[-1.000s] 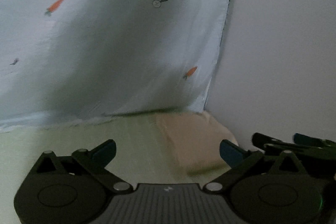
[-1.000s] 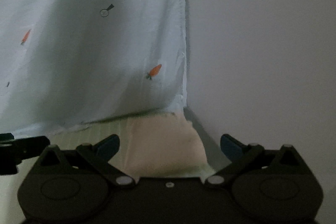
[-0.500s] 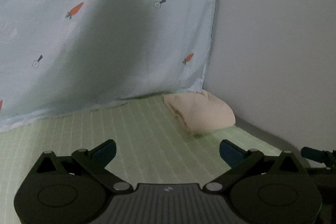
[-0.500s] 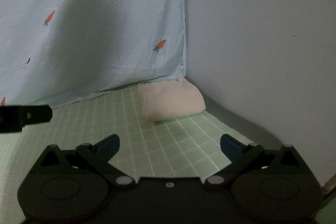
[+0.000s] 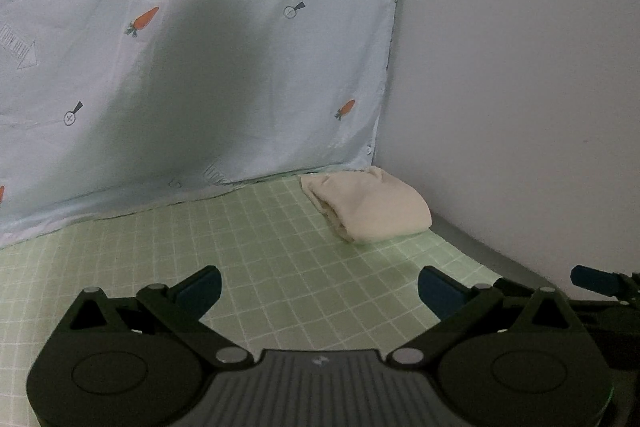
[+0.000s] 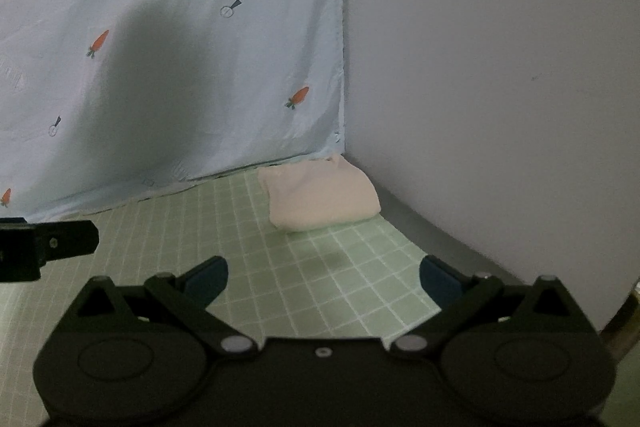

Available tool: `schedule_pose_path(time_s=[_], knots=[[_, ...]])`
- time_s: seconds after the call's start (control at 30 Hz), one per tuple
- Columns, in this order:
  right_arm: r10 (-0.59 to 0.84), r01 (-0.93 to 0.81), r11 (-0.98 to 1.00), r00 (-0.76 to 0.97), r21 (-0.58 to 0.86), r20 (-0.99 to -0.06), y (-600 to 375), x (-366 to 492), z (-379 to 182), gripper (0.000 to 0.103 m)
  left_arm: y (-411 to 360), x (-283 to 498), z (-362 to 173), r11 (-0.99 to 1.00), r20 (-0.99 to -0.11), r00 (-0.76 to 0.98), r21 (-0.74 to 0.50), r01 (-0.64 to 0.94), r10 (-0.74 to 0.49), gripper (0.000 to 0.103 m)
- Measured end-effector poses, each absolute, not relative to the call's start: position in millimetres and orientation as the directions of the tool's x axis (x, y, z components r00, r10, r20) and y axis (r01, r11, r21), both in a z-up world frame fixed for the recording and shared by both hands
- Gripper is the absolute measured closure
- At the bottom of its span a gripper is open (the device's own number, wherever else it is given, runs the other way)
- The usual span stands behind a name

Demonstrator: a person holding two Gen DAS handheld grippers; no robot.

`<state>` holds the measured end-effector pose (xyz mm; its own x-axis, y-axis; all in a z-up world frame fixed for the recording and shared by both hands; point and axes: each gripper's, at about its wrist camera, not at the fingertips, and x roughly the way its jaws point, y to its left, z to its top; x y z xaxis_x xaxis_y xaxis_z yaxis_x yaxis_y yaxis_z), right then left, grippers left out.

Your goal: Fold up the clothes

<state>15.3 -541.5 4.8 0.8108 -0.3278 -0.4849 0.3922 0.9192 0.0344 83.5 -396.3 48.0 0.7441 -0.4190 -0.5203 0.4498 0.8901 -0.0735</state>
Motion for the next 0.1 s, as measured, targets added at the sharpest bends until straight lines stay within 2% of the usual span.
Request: schedule_pose_path(time_s=[0.1], knots=[[-0.332,0.396,0.918,0.811,0.033,-0.482,-541.9,13.5,6.1,0.0,-397.0,82.3,48.9,0.889,-0.516,0.746,-0.072,0.452,-0.421,0.0]])
